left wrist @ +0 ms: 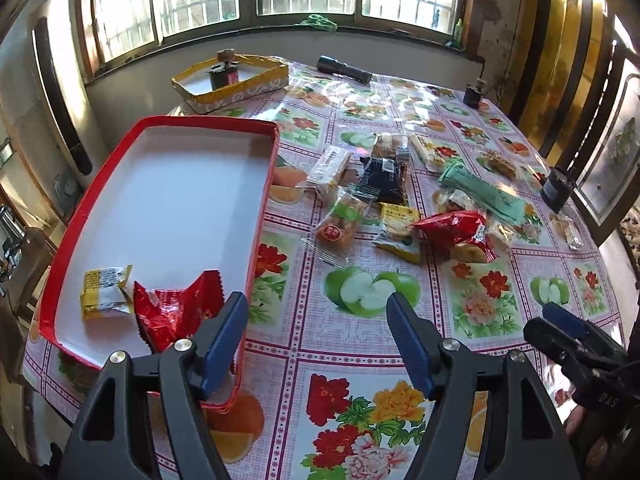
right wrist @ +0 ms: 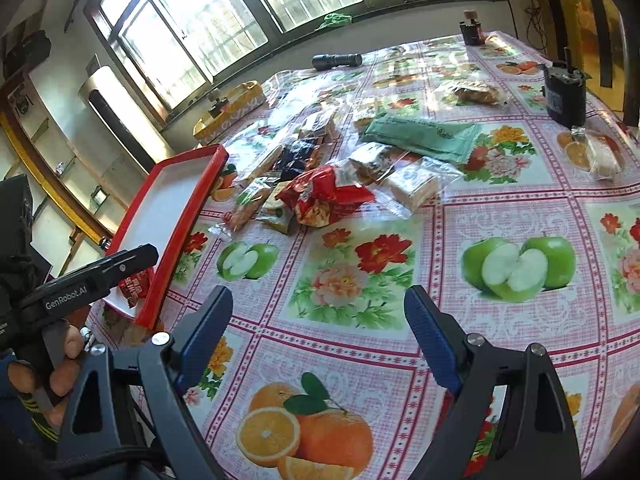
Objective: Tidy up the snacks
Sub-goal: 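Move both grippers back over the snack pile, then grasp the green-labelled twist snack bag with the left gripper while the right grasps the long green packet, then carry the twist snack bag with the left gripper while the right carries the green packet to the tray, then lower both snacks into the tray and open the left and right grippers, then move both grippers back toward the red snack bags on the table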
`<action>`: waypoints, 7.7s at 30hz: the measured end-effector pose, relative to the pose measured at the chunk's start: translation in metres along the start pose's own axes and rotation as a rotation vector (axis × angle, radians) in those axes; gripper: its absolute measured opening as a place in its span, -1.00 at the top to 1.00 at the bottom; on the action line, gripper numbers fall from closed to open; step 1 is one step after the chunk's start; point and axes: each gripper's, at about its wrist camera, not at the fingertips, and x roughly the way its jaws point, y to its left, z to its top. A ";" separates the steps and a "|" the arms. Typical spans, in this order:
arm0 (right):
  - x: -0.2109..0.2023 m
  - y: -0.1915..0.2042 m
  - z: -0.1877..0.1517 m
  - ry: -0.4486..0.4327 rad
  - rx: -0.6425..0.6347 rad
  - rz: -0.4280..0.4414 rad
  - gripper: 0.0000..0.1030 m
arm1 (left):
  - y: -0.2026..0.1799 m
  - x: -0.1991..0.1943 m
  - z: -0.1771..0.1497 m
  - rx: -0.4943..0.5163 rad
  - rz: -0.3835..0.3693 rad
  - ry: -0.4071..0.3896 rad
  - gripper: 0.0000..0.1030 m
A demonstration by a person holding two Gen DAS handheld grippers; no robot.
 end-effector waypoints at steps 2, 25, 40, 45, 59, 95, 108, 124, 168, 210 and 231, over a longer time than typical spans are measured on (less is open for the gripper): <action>-0.001 -0.004 0.001 0.000 0.007 -0.007 -0.70 | -0.001 0.003 -0.001 0.000 -0.005 0.009 -0.40; -0.008 -0.032 0.053 -0.017 -0.070 -0.069 -0.70 | -0.004 0.029 0.010 0.033 -0.064 0.072 -0.43; 0.047 -0.047 0.117 0.085 -0.252 -0.109 -0.45 | -0.013 0.089 0.062 0.095 -0.076 0.179 -0.43; 0.073 -0.069 0.144 0.140 -0.266 -0.116 -0.44 | -0.022 0.117 0.074 0.130 -0.034 0.228 -0.43; 0.129 -0.070 0.148 0.236 -0.453 -0.184 -0.12 | -0.031 0.146 0.078 0.162 -0.013 0.260 -0.39; 0.069 -0.047 0.084 0.193 -0.219 -0.190 0.42 | -0.027 0.054 0.037 0.076 -0.114 0.130 0.34; 0.085 -0.032 0.090 0.164 -0.256 -0.249 0.38 | -0.019 0.040 0.036 0.053 -0.108 0.106 0.34; -0.001 0.059 0.085 -0.025 -0.223 0.060 0.38 | 0.015 -0.001 0.025 0.005 -0.026 0.012 0.34; 0.132 0.189 0.095 0.140 -0.255 0.301 0.37 | 0.164 0.001 0.040 -0.268 0.152 -0.029 0.34; 0.195 0.213 0.097 0.217 -0.314 0.208 0.02 | 0.185 0.039 0.040 -0.326 0.204 0.068 -0.37; 0.072 0.119 0.078 0.071 -0.167 0.122 -0.26 | 0.098 -0.001 0.030 -0.203 0.183 -0.023 -0.40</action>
